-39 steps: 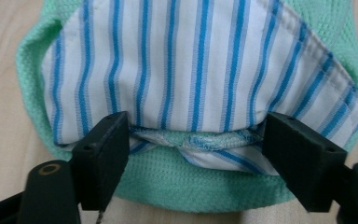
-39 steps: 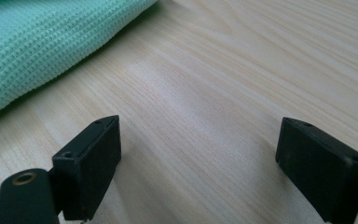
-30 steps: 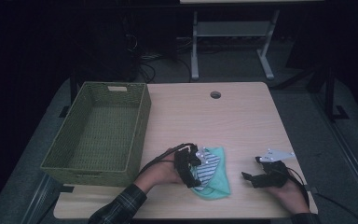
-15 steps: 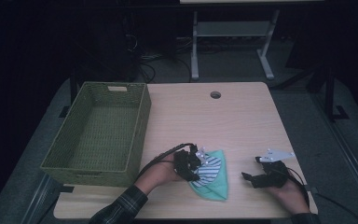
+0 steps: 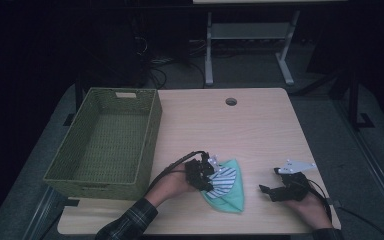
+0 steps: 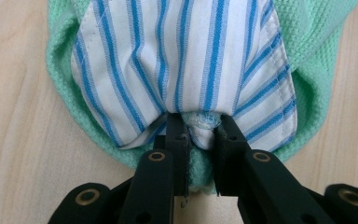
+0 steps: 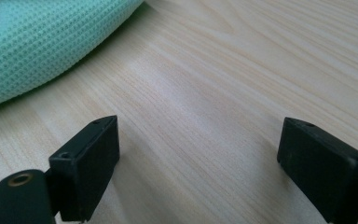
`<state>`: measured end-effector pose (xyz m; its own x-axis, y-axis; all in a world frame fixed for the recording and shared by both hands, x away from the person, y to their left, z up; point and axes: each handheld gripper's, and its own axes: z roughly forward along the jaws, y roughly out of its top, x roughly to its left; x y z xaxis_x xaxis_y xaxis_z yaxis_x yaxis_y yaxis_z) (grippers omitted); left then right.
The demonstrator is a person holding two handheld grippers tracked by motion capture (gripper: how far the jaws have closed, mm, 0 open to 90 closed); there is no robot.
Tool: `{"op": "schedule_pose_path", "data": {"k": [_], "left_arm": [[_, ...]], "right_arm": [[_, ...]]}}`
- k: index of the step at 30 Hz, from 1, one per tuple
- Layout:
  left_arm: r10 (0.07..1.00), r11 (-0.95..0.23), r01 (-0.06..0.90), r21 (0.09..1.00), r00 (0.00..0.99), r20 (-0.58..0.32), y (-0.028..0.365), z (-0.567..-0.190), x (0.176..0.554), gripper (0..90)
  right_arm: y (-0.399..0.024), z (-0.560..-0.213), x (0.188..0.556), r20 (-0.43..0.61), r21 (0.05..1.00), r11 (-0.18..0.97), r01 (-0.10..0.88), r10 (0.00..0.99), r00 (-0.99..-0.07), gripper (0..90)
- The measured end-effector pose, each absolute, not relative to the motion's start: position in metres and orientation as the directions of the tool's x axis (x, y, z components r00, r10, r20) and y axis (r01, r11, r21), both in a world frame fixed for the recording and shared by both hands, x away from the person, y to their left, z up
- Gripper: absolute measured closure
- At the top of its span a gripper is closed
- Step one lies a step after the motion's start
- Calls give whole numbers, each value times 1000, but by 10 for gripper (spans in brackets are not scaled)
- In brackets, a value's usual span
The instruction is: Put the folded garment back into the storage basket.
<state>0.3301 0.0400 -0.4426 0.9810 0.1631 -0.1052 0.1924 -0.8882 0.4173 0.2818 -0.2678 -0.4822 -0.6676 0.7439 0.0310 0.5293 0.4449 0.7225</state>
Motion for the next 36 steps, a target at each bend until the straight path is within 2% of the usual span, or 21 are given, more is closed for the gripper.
{"op": "schedule_pose_path", "data": {"k": [17, 36], "left_arm": [[232, -820, 278, 501, 961, -152, 59, -409, 335, 789], [260, -790, 282, 544, 958, -119, 83, -354, 343, 789]], "right_arm": [[-268, -482, 282, 34, 720, 443, 534, 746, -665, 122], [-268, -482, 282, 36, 721, 436, 538, 752, -658, 122]]}}
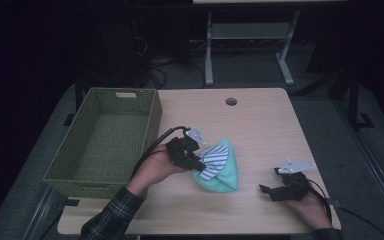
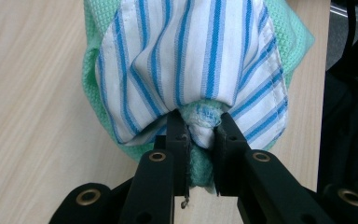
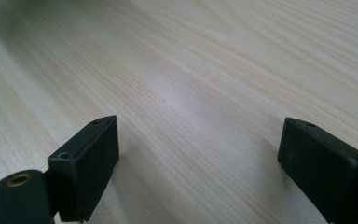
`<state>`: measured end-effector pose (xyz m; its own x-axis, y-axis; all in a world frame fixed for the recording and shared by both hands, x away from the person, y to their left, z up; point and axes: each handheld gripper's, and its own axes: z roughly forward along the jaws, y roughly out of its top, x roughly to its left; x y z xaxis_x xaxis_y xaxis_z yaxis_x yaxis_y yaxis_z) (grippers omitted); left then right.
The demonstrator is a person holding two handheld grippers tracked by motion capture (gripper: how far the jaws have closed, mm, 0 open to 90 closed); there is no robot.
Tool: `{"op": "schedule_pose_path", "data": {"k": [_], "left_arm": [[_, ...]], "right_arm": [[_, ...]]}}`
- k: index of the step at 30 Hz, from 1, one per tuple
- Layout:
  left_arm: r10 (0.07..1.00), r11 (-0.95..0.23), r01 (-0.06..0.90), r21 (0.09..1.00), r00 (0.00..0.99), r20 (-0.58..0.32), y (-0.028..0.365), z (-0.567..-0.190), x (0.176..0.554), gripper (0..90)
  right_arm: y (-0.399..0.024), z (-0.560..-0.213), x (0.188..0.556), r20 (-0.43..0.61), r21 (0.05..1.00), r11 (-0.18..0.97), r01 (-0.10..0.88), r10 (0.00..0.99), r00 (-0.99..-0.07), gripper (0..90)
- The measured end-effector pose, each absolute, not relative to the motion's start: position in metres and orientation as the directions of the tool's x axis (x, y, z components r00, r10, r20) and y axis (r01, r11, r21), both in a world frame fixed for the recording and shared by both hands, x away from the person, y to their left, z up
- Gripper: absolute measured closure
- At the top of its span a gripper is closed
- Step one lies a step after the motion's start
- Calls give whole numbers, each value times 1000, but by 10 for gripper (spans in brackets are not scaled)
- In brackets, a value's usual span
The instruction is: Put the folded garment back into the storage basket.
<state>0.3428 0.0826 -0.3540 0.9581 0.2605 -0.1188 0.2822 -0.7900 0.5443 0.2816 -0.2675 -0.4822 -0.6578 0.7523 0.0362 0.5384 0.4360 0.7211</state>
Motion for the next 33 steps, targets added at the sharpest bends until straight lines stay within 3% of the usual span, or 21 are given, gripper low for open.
{"op": "schedule_pose_path", "data": {"k": [10, 19, 33], "left_arm": [[278, -784, 293, 547, 954, -112, 90, -339, 348, 788], [304, -772, 309, 556, 947, -103, 100, -326, 352, 787], [354, -768, 333, 547, 933, -70, 123, -305, 356, 787]], "right_arm": [[-267, -482, 282, 37, 721, 436, 539, 753, -657, 120], [-266, -483, 283, 45, 706, 425, 567, 772, -634, 32], [-266, -483, 284, 39, 706, 429, 564, 771, -636, 27]]}}
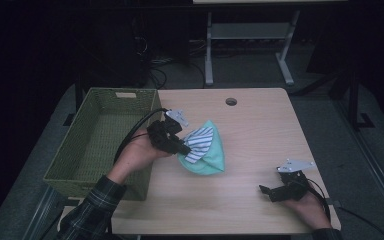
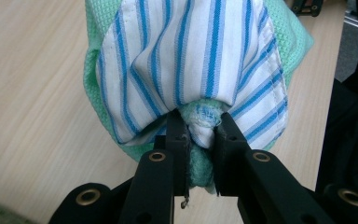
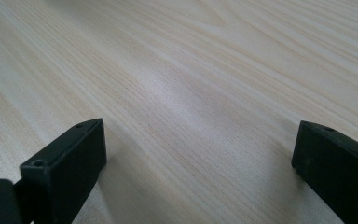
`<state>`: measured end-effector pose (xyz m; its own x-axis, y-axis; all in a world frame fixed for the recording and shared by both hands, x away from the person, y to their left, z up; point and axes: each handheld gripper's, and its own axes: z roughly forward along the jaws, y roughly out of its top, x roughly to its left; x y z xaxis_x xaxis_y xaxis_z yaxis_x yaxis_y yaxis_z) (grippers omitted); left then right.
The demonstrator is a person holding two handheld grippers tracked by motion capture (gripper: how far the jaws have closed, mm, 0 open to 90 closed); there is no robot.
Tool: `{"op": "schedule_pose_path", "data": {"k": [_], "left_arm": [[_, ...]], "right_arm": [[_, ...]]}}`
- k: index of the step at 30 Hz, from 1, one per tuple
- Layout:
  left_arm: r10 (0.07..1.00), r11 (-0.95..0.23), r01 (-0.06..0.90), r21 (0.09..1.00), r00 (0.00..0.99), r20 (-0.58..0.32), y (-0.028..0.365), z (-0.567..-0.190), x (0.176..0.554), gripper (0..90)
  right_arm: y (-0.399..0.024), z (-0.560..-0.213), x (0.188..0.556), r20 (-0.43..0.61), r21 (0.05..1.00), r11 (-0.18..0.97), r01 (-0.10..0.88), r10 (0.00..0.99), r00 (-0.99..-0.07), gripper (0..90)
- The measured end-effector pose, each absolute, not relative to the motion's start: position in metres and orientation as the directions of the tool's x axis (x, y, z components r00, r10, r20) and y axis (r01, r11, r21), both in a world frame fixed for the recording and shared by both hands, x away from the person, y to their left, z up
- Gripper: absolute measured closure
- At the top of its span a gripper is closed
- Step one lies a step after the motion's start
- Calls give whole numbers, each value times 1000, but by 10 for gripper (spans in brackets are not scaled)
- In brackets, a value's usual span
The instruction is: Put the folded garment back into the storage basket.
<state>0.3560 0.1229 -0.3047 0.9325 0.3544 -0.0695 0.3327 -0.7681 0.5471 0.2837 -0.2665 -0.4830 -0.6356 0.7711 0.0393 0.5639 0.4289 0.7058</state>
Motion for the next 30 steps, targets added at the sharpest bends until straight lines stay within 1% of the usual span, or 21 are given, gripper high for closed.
{"op": "schedule_pose_path", "data": {"k": [18, 30], "left_arm": [[447, -731, 393, 558, 893, -43, 163, -289, 361, 786], [528, -690, 445, 570, 849, -25, 194, -282, 360, 786]], "right_arm": [[-267, -483, 284, 39, 706, 429, 564, 771, -636, 27], [-267, -483, 284, 39, 706, 429, 564, 771, -636, 27]]}}
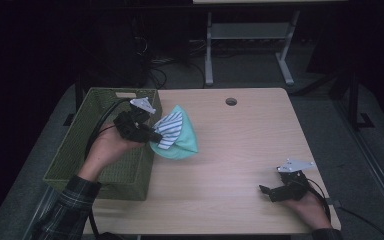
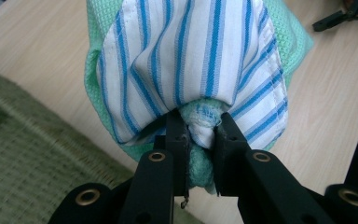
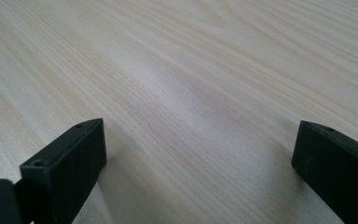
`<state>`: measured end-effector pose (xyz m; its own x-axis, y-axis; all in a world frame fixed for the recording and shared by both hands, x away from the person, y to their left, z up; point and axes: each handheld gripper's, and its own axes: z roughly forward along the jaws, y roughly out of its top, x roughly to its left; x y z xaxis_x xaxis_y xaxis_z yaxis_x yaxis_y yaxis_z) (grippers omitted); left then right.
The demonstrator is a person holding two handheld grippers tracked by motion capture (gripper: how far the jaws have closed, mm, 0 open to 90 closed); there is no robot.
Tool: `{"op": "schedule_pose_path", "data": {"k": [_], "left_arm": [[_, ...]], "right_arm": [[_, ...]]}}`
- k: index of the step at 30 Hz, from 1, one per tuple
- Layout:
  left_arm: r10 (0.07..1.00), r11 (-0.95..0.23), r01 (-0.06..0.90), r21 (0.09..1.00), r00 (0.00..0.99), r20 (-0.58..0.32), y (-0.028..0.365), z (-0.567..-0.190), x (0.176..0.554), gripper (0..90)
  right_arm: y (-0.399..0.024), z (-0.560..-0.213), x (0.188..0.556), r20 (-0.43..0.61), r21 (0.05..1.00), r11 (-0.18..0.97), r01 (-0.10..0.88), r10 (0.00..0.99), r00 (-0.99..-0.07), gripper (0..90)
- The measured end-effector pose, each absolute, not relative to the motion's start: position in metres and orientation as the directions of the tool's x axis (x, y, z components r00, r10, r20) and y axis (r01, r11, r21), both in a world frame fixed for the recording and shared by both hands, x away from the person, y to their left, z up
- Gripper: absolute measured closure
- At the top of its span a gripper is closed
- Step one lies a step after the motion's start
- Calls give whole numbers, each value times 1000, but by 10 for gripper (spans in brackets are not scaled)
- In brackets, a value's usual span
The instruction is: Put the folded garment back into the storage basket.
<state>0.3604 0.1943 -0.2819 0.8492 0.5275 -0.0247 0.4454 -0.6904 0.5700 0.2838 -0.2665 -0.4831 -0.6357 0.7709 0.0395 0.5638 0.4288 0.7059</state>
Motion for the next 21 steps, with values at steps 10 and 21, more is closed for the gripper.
{"op": "schedule_pose_path", "data": {"k": [10, 21], "left_arm": [[597, -648, 497, 577, 802, -21, 221, -278, 360, 786], [654, -607, 540, 584, 756, -20, 250, -277, 360, 785]], "right_arm": [[-267, -483, 284, 40, 706, 428, 564, 771, -635, 27], [-267, -483, 284, 40, 706, 429, 564, 771, -635, 27]]}}
